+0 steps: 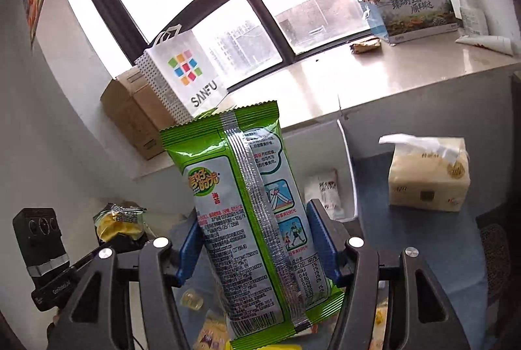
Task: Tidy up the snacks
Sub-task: 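Place the dark chip bag in the box with the left tool while the right tool places the green packet, then grasp a jelly cup with the left tool while the right tool grasps the bread pack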
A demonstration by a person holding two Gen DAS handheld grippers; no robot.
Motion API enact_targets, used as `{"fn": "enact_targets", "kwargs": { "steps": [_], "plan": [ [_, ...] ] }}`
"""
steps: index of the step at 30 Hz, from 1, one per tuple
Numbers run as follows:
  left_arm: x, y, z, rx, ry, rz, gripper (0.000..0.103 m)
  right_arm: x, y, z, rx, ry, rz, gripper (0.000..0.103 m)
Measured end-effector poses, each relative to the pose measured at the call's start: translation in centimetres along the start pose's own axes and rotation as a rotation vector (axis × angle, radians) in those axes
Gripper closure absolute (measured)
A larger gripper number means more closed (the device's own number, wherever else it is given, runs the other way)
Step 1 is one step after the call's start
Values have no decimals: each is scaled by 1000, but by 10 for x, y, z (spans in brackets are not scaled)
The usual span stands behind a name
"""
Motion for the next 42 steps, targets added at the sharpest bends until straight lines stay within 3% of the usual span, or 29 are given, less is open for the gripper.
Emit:
{"fn": "enact_targets", "kwargs": {
  "steps": [6,10,13,14,15,16,18,26,30,34,36,42],
  "plan": [
    [-64,-43,-11,-24,-102,-17,47,-72,-32,24,-31,39,-95,38],
    [-110,-58,-33,-26,-186,-43,47,-119,-32,38,-60,50,-193,37],
    [-143,-56,-51,-44,-272,-111,42,-145,-28,54,-81,90,-252,22],
    [-153,-55,-58,-50,-317,-135,30,-151,-28,59,-82,107,-265,7],
    [-156,-55,-65,-49,-355,-134,22,-154,-28,65,-74,135,-274,1],
    [-156,-55,-69,-46,-378,-121,3,-155,-30,69,-55,161,-269,0],
    [-151,-54,-70,-32,-359,-102,0,-151,-35,69,5,180,-234,0],
    [-104,-50,-58,7,-250,-64,0,-108,-41,52,98,121,-136,0],
    [-55,-34,-37,-45,-188,-36,0,-66,-34,29,85,28,-65,0],
    [-6,-7,-24,-92,-171,3,0,-18,-13,1,168,5,-37,0],
    [17,9,-26,-89,-188,27,0,4,1,-12,197,6,-28,0],
    [67,68,-29,-49,-149,25,0,59,54,-44,317,50,-4,0]
  ]
}}
Point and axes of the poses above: each gripper's, at about its wrist camera, not at the fingertips, and x roughly against the way its jaws point, z to its right, y to its underside, the point moved 10 cm from there along -x, roughly the way its jaws point, and after that the axes turned 13 degrees about x, right-handed, at the moved point
